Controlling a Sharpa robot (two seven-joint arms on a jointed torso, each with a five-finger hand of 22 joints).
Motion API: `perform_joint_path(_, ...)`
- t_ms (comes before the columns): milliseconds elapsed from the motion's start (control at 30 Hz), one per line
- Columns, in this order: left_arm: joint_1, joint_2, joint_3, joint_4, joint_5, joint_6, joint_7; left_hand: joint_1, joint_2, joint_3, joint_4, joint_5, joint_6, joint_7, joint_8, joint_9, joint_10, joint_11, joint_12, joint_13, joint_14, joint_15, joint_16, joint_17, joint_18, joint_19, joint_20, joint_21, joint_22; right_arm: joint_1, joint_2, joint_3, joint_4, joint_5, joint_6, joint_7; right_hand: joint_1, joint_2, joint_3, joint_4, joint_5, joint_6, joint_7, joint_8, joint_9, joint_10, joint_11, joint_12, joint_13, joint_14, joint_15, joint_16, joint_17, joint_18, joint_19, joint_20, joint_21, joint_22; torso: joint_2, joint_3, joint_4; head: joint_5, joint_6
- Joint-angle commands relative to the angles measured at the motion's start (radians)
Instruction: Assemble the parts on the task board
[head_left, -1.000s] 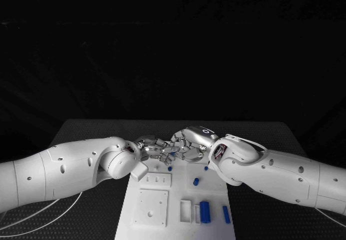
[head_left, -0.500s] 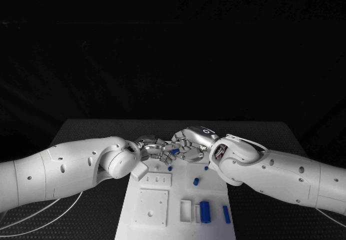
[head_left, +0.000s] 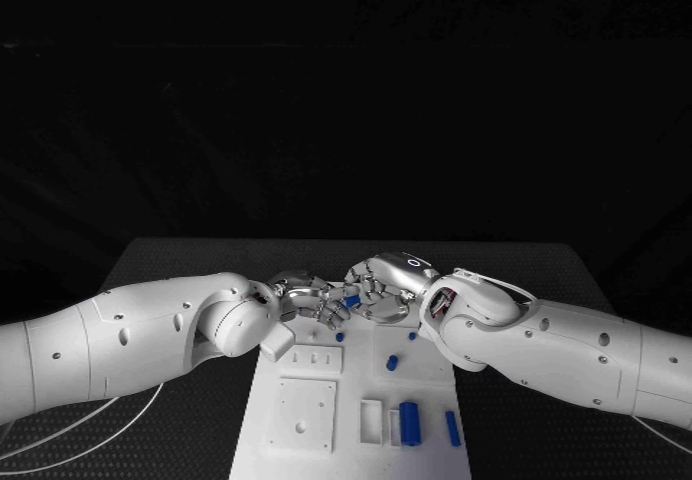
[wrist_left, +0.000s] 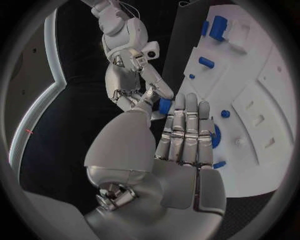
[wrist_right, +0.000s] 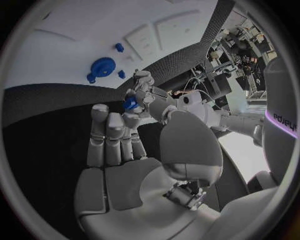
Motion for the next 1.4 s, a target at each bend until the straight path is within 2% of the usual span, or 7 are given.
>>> perform_joint_path(33, 0.001, -0.001, 0.001, 0.003, 0.005, 0.016, 0.0, 0.007, -0.005, 0.012, 0.0, 0.009, -0.007, -0.003, -0.001, 0.0, -0.007, 0.0, -0.001, 0.0, -0.007, 0.002, 0.0, -0.001, 0.019, -0.002, 0.0, 0.004, 0.007, -0.001, -0.001, 0.0, -0.001, -0.01, 0.003, 0.001, -0.003, 0.007, 0.005, -0.001, -0.006, 0.194, -0.037, 0.007, 0.001, -0.052, -0.042, 0.005, 0.002, 0.007, -0.018, 0.004, 0.0, 0.014, 0.005, -0.005, 0.007, 0.015, 0.0, -0.0003, 0.0006, -0.001, -0.001)
perform_joint_path(533, 0.0, -0.007, 0.001, 0.007, 0.015, 0.069, 0.017, -0.057, -0.065, -0.001, -0.004, 0.447, -0.082, 0.021, 0.023, 0.03, -0.082, 0.024, 0.02, 0.004, -0.078, 0.028, 0.014, 0.003, 0.009, -0.062, 0.025, -0.013, 0.012, -0.001, 0.0, 0.0, -0.002, -0.005, 0.009, 0.007, -0.005, 0.006, 0.006, -0.001, -0.006, 0.194, -0.037, 0.007, 0.003, -0.052, -0.042, 0.006, 0.002, 0.007, -0.018, 0.004, 0.0, 0.014, 0.005, -0.005, 0.007, 0.014, 0.0, -0.0004, -0.0009, -0.003, -0.003)
perform_joint_path(1000, 0.0, -0.007, 0.001, 0.006, 0.03, 0.088, 0.022, -0.134, -0.02, 0.025, -0.025, 0.595, -0.105, 0.014, 0.072, 0.056, -0.123, 0.025, 0.073, 0.022, -0.117, 0.038, 0.038, 0.003, 0.01, -0.098, 0.036, -0.016, 0.019, -0.001, 0.001, 0.0, 0.001, -0.004, 0.008, 0.01, -0.005, 0.006, 0.007, -0.002, -0.006, 0.193, -0.037, 0.007, 0.005, -0.052, -0.042, 0.006, 0.002, 0.007, -0.018, 0.004, 0.0, 0.014, 0.004, -0.005, 0.007, 0.014, 0.0, -0.0001, -0.0002, -0.002, -0.004)
perform_joint_path(1200, 0.0, -0.005, 0.001, 0.006, 0.034, 0.113, 0.025, -0.156, -0.011, 0.19, -0.177, 0.636, -0.116, 0.008, 0.104, 0.067, -0.155, 0.029, 0.106, 0.03, -0.141, 0.045, 0.055, -0.002, 0.0, -0.125, 0.045, -0.022, 0.018, -0.001, 0.002, 0.0, 0.0, -0.003, 0.01, 0.011, -0.005, 0.006, 0.007, -0.003, -0.006, 0.193, -0.037, 0.007, 0.005, -0.052, -0.043, 0.006, 0.003, 0.007, -0.018, 0.004, 0.0, 0.014, 0.004, -0.005, 0.007, 0.014, 0.001, -0.0005, -0.0011, -0.002, -0.005)
perform_joint_path(1267, -0.001, -0.005, 0.001, 0.006, 0.039, 0.11, 0.026, -0.229, 0.001, 0.348, -0.316, 0.553, -0.119, 0.002, 0.113, 0.067, -0.165, 0.03, 0.12, 0.032, -0.147, 0.049, 0.064, -0.005, -0.007, -0.127, 0.047, -0.02, 0.017, -0.001, 0.002, 0.0, -0.001, -0.003, 0.01, 0.011, -0.005, 0.006, 0.007, -0.003, -0.006, 0.193, -0.037, 0.007, 0.006, -0.052, -0.043, 0.006, 0.003, 0.007, -0.018, 0.004, 0.0, 0.014, 0.004, -0.005, 0.007, 0.014, 0.0, -0.0004, -0.0002, -0.003, -0.005)
perform_joint_path(1300, -0.001, -0.005, 0.001, 0.005, 0.044, 0.112, 0.027, -0.393, 0.032, 0.469, -0.463, 0.512, -0.109, 0.004, 0.131, 0.068, -0.157, 0.029, 0.149, 0.038, -0.158, 0.039, 0.072, -0.013, -0.018, -0.131, 0.056, -0.008, 0.02, -0.001, 0.001, 0.0, -0.001, -0.003, 0.01, 0.011, -0.005, 0.006, 0.007, -0.003, -0.006, 0.193, -0.037, 0.007, 0.006, -0.052, -0.043, 0.006, 0.003, 0.007, -0.018, 0.004, 0.0, 0.014, 0.004, -0.005, 0.007, 0.014, 0.0, -0.0004, -0.0002, -0.003, -0.005)
perform_joint_path(1400, -0.001, -0.007, 0.001, 0.004, 0.072, 0.111, 0.032, -0.454, 0.054, 0.532, -0.529, 0.487, -0.101, -0.004, 0.145, 0.065, -0.171, 0.028, 0.163, 0.037, -0.144, 0.043, 0.093, -0.016, -0.01, -0.118, 0.041, 0.02, 0.023, -0.001, 0.001, 0.0, -0.001, -0.003, 0.012, 0.012, -0.005, 0.006, 0.008, -0.003, -0.006, 0.193, -0.037, 0.007, 0.006, -0.052, -0.043, 0.006, 0.003, 0.007, -0.018, 0.004, 0.0, 0.014, 0.004, -0.005, 0.007, 0.014, 0.0, 0.0, 0.0009, -0.004, -0.005)
